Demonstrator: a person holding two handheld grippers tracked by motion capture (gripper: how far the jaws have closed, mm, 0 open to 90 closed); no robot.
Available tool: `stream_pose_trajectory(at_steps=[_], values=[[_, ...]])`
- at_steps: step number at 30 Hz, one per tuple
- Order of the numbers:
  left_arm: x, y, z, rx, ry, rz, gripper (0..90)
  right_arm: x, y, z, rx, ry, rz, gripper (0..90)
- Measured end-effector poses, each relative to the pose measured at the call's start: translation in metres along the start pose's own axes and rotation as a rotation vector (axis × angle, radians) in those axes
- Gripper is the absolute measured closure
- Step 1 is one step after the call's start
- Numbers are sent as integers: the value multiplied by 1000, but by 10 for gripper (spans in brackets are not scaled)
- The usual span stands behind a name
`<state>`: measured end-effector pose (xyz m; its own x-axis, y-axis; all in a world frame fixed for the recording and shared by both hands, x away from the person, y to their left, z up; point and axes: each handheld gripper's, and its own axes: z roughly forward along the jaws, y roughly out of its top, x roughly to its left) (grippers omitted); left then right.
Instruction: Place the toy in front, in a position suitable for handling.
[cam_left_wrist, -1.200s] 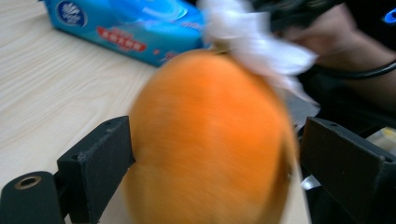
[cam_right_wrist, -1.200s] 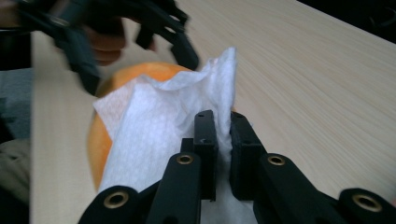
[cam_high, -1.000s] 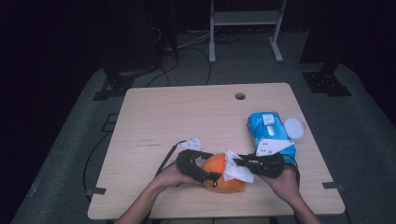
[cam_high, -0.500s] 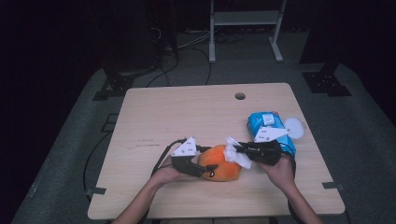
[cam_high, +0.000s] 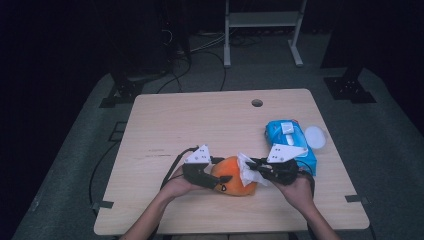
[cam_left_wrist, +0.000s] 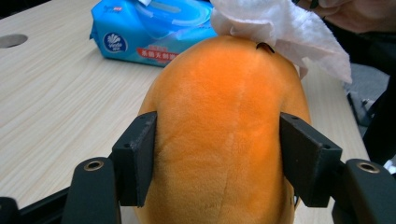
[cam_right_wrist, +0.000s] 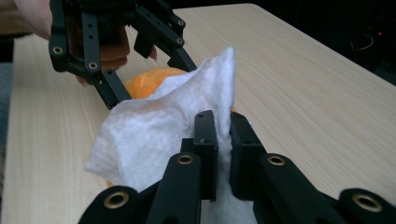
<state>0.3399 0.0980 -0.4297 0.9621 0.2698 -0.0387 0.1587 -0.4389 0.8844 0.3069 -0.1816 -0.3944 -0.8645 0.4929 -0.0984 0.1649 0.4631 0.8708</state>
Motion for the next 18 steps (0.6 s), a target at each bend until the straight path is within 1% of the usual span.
stream_pose_trajectory(at_steps=[1, 2, 4, 6, 8, 9, 11, 12, 13, 14, 15, 16, 17, 18], values=[[2, -2, -1, -2, 1, -10, 342, -1, -1, 0, -5, 4, 3, 826], [3, -3, -1, 2, 1, -17, 342, -4, -5, 0, -3, 4, 17, 826], [7, -6, -3, 2, -1, -38, 342, -9, -13, -2, 17, -12, 30, 826], [10, -8, -4, -7, -3, -63, 339, -12, -21, -5, 30, -16, 58, 826], [9, -7, -2, -4, 3, -65, 332, -13, -25, -7, 35, -14, 71, 826], [8, -5, 0, -2, 7, -63, 327, -11, -23, -7, 30, -16, 67, 826], [5, -3, 2, 0, 16, -61, 320, -7, -16, -7, 8, -18, 45, 826], [5, -3, 2, 0, 16, -61, 316, -7, -16, -7, 8, -18, 45, 826], [5, -2, 4, -7, 25, -83, 312, -3, -7, -5, -25, 4, 26, 825], [5, -2, 5, -5, 30, -90, 310, 0, -4, -4, -30, 11, 17, 825], [5, -2, 5, -5, 30, -90, 309, 0, -4, -4, -30, 11, 17, 825], [7, -3, 3, -4, 30, -97, 308, 4, -2, -1, -16, 1, -13, 824], [7, -3, 3, -4, 30, -97, 309, 4, -3, 0, -12, -2, -21, 825], [9, -5, 2, -16, 14, -99, 311, 3, -5, -1, -10, 0, -10, 825]])
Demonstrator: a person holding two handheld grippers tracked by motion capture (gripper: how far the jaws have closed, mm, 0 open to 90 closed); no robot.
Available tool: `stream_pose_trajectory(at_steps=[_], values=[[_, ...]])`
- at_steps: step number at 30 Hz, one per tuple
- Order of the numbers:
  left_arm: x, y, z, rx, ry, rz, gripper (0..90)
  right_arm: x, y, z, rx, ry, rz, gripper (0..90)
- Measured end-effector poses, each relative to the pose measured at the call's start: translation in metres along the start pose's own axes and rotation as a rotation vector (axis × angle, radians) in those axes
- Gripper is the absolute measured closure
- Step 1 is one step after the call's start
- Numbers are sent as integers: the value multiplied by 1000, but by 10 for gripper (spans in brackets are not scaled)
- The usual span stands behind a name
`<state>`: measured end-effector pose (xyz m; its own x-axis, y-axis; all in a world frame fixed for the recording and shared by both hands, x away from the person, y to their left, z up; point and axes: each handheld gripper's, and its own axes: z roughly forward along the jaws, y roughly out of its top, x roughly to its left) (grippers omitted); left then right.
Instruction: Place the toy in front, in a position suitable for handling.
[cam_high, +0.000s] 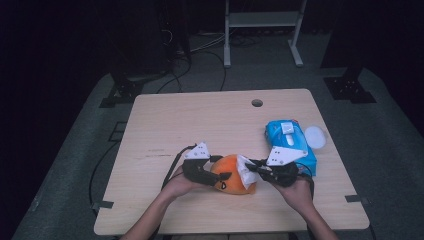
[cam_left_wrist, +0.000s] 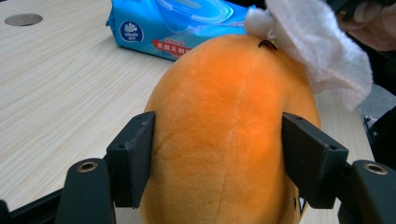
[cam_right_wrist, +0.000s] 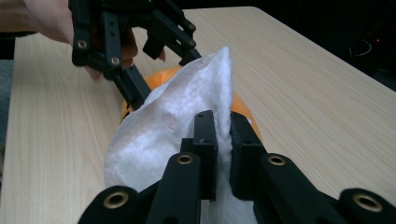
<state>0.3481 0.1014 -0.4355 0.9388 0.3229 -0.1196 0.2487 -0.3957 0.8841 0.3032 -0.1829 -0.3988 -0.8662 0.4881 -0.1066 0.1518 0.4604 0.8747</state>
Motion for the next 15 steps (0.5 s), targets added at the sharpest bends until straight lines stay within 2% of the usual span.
stream_pose_trajectory(at_steps=[4, 5, 8, 10, 12, 14, 15], values=[[2, -1, -1, -4, -5, -12, 311, -7, -8, -5, 7, -15, 21, 824], [2, -1, 0, -4, -3, -12, 310, -12, -14, -9, 10, -23, 45, 824], [-4, 3, 4, -2, 4, 14, 301, -14, -15, -11, -2, -12, 75, 824], [-11, 7, 6, 1, 3, 55, 300, -10, -10, -9, -21, 6, 67, 824], [-16, 9, 8, 23, 23, 84, 293, -4, -3, -3, -22, 13, 35, 822], [-13, 8, 5, 17, 18, 77, 298, -2, 1, 0, -9, 6, 10, 822], [-11, 6, 3, 13, 13, 66, 302, -3, 0, -1, -10, 12, 17, 822]])
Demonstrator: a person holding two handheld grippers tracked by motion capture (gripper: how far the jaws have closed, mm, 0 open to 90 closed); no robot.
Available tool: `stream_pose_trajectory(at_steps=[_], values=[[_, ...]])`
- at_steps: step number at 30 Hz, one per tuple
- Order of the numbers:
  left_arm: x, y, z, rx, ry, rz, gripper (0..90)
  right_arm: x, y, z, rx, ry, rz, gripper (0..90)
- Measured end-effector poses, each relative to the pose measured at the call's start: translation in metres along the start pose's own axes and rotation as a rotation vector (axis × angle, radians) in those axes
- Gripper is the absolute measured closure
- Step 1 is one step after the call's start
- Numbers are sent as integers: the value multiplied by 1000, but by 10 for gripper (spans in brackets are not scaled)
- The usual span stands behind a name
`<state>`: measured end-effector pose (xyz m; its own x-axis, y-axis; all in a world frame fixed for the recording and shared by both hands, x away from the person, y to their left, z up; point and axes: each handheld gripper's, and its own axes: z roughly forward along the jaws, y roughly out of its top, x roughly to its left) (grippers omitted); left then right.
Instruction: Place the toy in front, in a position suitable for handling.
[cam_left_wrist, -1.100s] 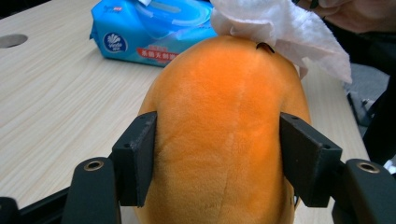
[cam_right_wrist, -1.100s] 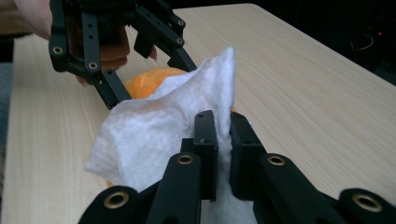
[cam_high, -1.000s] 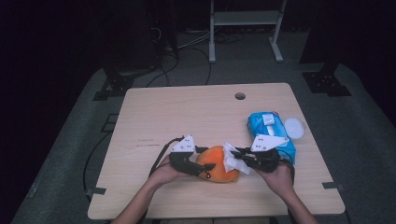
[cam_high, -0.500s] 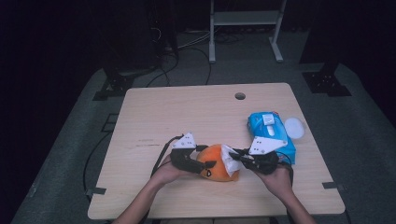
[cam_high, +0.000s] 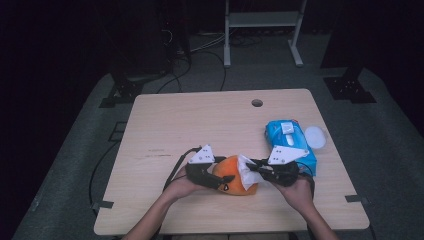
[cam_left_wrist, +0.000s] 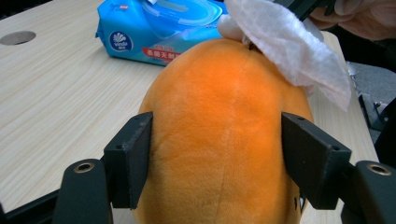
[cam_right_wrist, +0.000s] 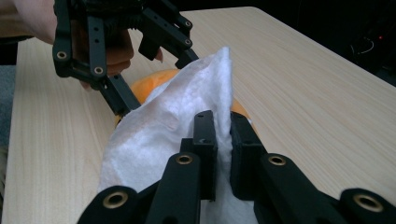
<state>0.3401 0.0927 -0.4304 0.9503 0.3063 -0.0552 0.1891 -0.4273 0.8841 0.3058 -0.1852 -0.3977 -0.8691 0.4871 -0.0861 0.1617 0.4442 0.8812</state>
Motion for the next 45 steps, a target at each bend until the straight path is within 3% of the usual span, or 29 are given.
stream_pose_trajectory(at_steps=[3, 5, 15, 17, 19, 20, 22, 25, 31, 32, 34, 35, 40, 42, 45], values=[[5, -4, -2, -13, -12, -34, 303, -7, -8, -4, 19, -16, 26, 822], [7, -5, -2, -17, -16, -37, 303, -13, -14, -8, 15, -10, 72, 822], [7, -2, -1, -3, -4, -33, 298, -18, -19, -13, 34, -14, 98, 822], [5, -1, 0, -6, -2, -25, 298, -19, -20, -14, 26, -6, 121, 822], [-3, 4, 3, -6, 1, 14, 295, -18, -17, -15, 1, 10, 132, 822], [-3, 4, 3, -6, 1, 14, 295, -18, -17, -15, 1, 10, 132, 822], [-13, 10, 7, 10, 7, 65, 292, -11, -5, -9, -33, 38, 100, 822], [-17, 11, 8, 16, 9, 86, 285, -3, 4, -2, -36, 52, 62, 822], [-7, 5, 5, -30, -34, 33, 222, -4, -2, 0, -17, 38, 55, 823], [-5, 5, 6, -42, -36, 15, 230, -7, -5, -2, 0, 11, 47, 824], [-7, 5, 6, -45, -30, 32, 275, -8, -6, -4, 3, 6, 58, 824], [-10, 6, 8, -45, -24, 63, 282, -8, -3, -5, -9, 8, 68, 825], [-13, 7, 9, -40, -22, 81, 279, 4, 9, 3, -6, 11, -7, 824], [-8, 5, 6, -45, -27, 50, 240, 3, 8, 4, 2, 17, -9, 825], [-2, 3, 5, -42, 3, -12, 119, -1, 3, 2, 21, 0, 3, 825]])
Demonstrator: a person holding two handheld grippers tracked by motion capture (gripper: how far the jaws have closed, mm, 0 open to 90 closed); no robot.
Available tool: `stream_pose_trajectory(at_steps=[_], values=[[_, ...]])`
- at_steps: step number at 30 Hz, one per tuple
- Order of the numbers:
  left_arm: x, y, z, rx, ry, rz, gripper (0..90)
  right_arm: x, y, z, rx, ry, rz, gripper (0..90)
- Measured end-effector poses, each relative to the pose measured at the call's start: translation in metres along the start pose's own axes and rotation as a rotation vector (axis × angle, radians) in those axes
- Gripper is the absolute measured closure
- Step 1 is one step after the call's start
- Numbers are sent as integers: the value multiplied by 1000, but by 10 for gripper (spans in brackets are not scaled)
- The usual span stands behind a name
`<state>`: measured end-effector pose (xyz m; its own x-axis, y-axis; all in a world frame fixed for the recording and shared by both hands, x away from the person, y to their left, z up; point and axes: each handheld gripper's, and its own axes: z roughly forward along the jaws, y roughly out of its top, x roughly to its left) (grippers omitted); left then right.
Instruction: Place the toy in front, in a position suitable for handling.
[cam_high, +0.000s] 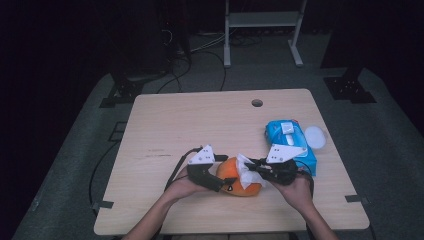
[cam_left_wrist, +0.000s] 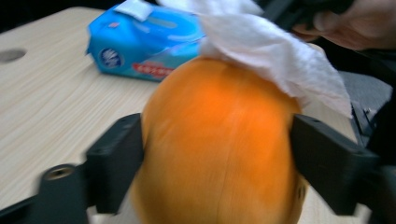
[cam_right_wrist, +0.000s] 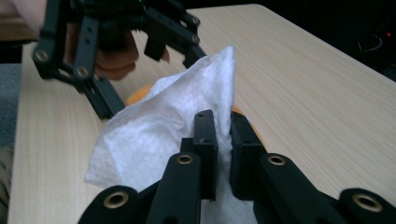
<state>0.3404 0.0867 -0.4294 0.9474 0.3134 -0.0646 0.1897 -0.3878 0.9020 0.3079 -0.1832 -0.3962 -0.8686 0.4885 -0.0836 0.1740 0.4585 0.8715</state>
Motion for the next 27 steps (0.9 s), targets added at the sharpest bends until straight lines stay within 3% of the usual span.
stream_pose_trajectory(at_steps=[2, 3, 4, 6, 7, 8, 10, 12, 13, 17, 18, 19, 20, 23, 27], values=[[5, -2, -1, -8, -19, -42, 111, -5, -3, -3, 0, -5, 19, 825], [6, -3, -2, -15, -46, -58, 156, -7, -4, -5, 3, -13, 30, 825], [5, -3, -2, -19, -51, -43, 249, -8, -4, -6, 4, -18, 31, 825], [3, -2, -2, -13, -45, -19, 343, -8, -2, -8, 1, -19, 34, 825], [-2, 1, -2, -13, -44, 19, 368, -6, 1, -9, -3, -19, 25, 825], [-4, 3, -2, -17, -45, 28, 379, -3, 4, -9, -8, -18, 17, 825], [-7, 5, 0, -21, -48, 41, 381, 3, 12, -9, -32, 9, -3, 825], [-15, 9, 3, -5, -45, 79, 372, 11, 19, -5, -12, 11, -49, 825], [-16, 9, 3, -4, -43, 78, 354, 14, 20, -3, 4, 0, -77, 825], [-11, 6, 3, -2, -40, 35, 173, 12, 15, -1, 8, 13, -53, 826], [-6, 4, 6, 14, -28, -3, 146, 9, 11, -2, 12, 4, -46, 826], [-6, 2, 6, 4, -51, -20, 172, 7, 10, -3, 11, -1, -40, 826], [-6, 1, 6, -3, -51, -3, 257, 5, 10, -4, 14, -10, -35, 826], [-13, 5, 6, 4, -41, 54, 376, 5, 11, -6, 9, -7, -29, 826], [-20, 9, 6, 13, -43, 83, 391, 10, 15, -4, -2, 3, -51, 826]])
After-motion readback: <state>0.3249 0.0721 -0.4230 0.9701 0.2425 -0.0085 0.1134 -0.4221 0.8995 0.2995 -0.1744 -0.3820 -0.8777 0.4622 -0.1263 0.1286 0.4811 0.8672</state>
